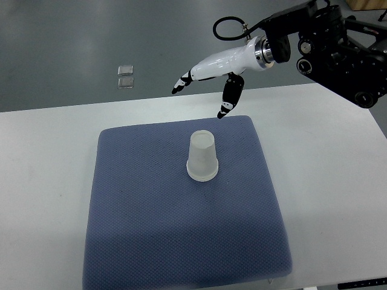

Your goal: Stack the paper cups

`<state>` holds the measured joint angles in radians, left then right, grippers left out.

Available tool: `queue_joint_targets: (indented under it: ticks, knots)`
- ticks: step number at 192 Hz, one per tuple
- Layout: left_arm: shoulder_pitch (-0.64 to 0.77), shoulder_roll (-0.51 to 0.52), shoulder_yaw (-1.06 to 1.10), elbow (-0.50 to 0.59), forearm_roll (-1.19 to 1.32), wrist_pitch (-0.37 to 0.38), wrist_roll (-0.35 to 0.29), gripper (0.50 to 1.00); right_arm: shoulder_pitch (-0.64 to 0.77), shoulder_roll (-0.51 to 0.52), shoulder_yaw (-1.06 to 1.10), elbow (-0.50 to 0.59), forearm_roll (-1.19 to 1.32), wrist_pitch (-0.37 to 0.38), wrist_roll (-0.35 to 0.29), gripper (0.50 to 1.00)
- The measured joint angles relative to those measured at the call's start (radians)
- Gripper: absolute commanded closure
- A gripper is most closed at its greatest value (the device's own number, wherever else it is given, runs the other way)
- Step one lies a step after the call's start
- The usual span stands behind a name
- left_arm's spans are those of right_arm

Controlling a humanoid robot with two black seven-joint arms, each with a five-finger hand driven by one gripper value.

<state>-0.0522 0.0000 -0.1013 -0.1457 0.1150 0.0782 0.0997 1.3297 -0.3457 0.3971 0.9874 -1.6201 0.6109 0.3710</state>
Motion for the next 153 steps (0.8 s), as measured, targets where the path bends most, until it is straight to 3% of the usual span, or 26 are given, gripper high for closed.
queue_joint_targets:
  ticks: [53,153]
  knots:
    - [0.0,0.0,0.0,0.0,0.0,0.0,0.0,0.5,-0.077,0.018,0.08,-0.182,0.283,-0.016,-0.001,0.583]
    - [0.0,0.0,0.0,0.0,0.0,0.0,0.0,0.5,-0.208,0.104,0.078,-0.381,1.117,-0.357,-0.002,0.585]
